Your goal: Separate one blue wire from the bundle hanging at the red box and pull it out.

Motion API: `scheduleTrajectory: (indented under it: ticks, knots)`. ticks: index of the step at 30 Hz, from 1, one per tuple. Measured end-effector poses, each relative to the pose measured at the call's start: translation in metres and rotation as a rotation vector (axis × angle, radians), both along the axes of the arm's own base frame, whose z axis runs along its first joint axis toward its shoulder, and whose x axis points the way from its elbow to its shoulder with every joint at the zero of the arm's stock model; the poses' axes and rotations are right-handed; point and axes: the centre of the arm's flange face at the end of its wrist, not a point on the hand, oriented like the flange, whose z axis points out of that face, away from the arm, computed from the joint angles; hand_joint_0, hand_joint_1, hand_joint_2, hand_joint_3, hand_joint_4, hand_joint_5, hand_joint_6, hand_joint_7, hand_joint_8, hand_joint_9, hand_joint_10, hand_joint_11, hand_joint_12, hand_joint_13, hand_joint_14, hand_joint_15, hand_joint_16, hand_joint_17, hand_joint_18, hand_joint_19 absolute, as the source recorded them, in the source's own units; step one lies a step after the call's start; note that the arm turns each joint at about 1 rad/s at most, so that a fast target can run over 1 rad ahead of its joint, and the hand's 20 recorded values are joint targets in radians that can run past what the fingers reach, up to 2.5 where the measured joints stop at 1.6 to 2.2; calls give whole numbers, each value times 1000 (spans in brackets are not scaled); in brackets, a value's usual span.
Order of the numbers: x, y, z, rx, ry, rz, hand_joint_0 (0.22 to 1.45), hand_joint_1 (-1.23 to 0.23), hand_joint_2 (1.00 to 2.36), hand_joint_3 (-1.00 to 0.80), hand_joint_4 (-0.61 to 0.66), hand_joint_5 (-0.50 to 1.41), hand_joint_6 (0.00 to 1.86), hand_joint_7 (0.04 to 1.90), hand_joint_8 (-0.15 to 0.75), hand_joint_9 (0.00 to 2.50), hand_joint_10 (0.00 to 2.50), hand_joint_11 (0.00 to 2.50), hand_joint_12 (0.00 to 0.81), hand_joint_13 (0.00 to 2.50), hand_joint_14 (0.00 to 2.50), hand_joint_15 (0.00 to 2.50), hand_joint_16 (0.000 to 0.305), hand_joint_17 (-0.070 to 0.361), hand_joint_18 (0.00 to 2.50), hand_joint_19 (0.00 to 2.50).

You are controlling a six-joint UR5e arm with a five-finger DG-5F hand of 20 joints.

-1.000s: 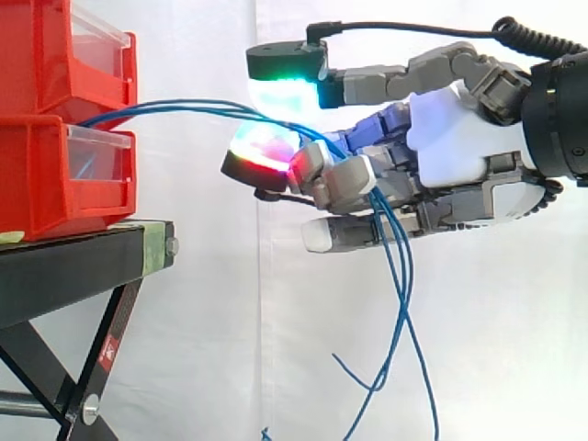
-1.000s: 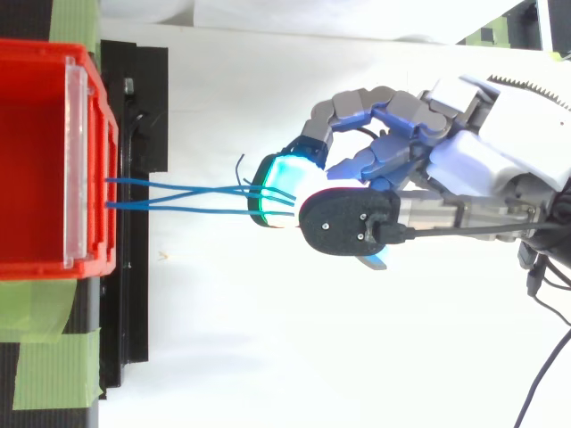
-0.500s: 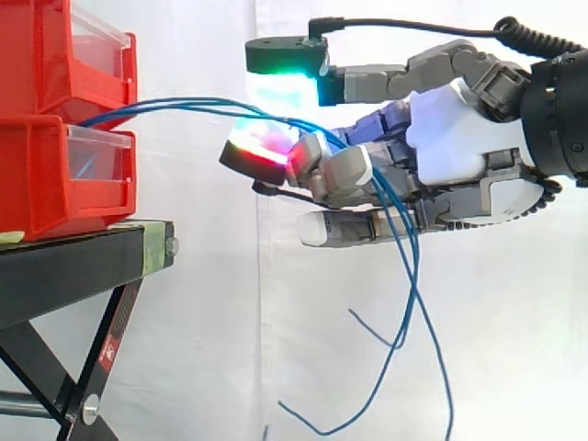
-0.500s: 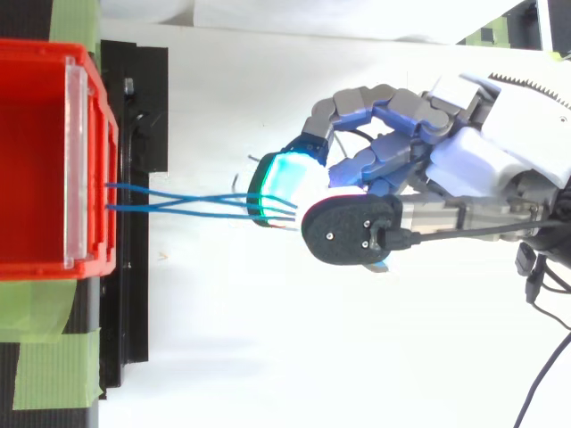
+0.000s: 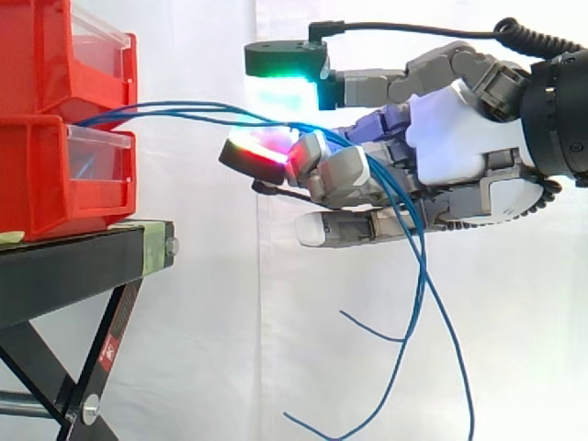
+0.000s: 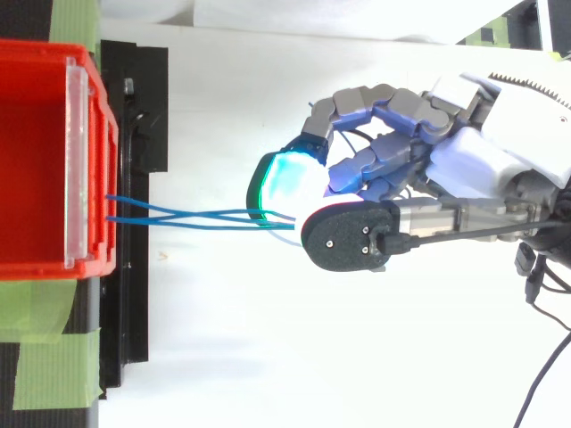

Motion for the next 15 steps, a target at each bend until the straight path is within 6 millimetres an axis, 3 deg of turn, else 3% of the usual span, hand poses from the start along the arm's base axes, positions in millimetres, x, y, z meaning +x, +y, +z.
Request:
scheduleTrajectory:
  ticks: [6,15]
  knots:
    - [0,1,0,0,0,1,644,-738,1021,-163,179,-239,884,959,285,963,93,1637,287,1334,12,1532,43,96,726,697]
    - [0,8,0,24,-13,11,590,-557,1016,-146,193,-219,874,1013,319,1049,112,1633,314,1391,8,1527,49,110,787,680]
